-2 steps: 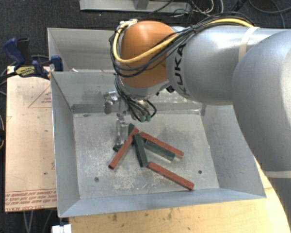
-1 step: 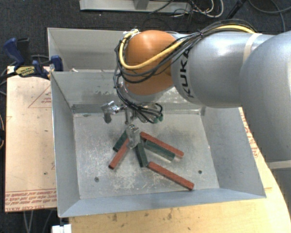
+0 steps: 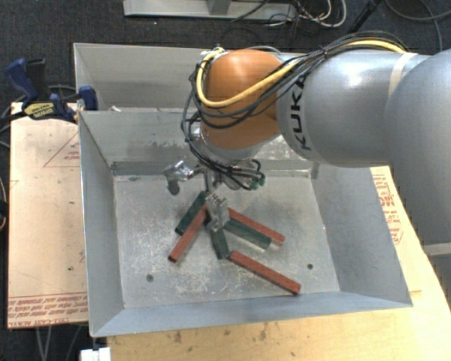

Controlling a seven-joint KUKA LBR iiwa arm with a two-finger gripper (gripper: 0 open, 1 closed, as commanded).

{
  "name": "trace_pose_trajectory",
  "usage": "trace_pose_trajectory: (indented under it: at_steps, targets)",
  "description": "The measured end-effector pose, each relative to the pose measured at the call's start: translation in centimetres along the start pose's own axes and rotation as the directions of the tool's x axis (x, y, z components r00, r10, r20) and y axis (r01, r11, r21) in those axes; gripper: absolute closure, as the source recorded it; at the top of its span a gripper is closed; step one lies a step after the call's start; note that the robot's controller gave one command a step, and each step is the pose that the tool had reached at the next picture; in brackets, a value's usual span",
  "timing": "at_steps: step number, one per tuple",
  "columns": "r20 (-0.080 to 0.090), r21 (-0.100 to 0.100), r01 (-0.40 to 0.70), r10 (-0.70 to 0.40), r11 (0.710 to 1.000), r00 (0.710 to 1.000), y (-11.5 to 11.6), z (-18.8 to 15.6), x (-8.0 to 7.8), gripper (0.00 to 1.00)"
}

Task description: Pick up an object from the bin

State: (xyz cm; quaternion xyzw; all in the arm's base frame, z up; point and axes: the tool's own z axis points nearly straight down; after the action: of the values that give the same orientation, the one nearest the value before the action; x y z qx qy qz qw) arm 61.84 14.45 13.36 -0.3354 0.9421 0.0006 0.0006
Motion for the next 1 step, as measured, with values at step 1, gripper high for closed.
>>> trace_pose_trajectory:
  at_steps: [1]
  targets:
    - [0.002,0.002,0.301,-0.301,0.954,0.954,0.98,4.2,0.04,0.0]
